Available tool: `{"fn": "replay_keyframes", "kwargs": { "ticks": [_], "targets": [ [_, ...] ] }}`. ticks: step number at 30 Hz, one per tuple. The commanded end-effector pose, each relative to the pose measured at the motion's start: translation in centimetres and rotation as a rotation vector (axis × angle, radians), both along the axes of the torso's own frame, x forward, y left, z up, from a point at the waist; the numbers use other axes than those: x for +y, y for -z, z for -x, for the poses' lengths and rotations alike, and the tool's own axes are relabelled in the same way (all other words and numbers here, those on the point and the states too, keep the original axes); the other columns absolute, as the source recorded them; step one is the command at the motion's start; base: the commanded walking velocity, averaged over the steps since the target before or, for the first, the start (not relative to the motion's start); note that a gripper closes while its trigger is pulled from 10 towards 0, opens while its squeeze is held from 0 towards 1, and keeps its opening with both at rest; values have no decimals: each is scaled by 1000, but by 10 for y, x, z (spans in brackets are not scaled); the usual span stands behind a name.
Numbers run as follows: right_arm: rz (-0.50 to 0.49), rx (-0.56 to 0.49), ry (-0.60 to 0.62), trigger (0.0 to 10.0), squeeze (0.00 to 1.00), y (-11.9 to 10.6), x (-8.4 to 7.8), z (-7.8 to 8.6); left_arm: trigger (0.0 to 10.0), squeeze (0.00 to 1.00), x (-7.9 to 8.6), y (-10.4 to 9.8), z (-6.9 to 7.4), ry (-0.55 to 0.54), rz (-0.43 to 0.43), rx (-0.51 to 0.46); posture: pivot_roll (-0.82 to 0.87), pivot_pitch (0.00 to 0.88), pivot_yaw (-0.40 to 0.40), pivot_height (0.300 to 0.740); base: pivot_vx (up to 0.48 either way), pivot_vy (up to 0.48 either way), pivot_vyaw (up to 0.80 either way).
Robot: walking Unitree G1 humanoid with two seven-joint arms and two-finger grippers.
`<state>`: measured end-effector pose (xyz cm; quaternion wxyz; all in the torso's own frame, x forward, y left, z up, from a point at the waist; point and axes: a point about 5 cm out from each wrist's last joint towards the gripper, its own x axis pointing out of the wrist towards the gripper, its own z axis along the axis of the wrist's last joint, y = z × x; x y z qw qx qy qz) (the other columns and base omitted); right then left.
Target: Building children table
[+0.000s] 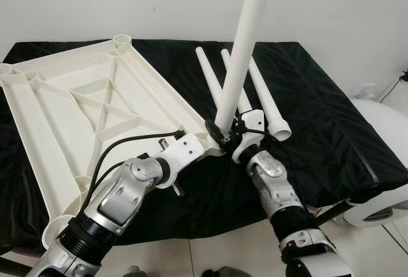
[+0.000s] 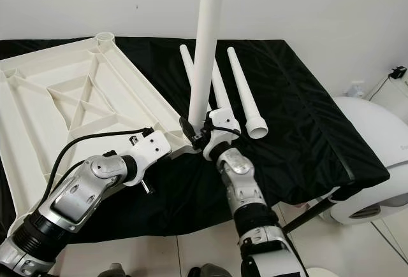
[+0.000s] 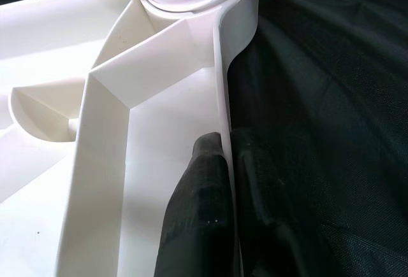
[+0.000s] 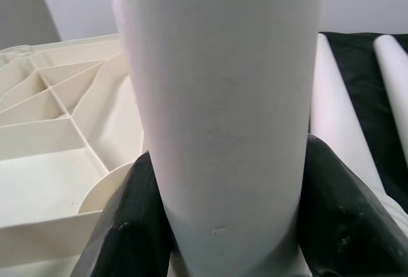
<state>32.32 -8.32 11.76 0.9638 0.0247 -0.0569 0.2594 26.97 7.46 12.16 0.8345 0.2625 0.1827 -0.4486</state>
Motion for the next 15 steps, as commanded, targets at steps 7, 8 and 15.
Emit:
{"fn": "replay_keyframes", "kwargs": {
  "ticks": [7, 8, 15],
  "targets": [
    [-47, 8, 171, 10000, 0, -11, 16, -2, 10000, 0, -16, 13, 15, 89, 3, 71, 33, 0, -84, 740, 0, 0, 0],
    [-45, 11, 192, 10000, 0, -12, 17, -2, 10000, 0, -16, 13, 15, 89, 3, 71, 33, 0, -84, 740, 0, 0, 0],
    [-42, 15, 230, 10000, 0, -13, 21, 3, 10000, 0, -15, 12, 14, 81, 5, 68, 40, 0, -92, 740, 0, 0, 0]
  ]
}}
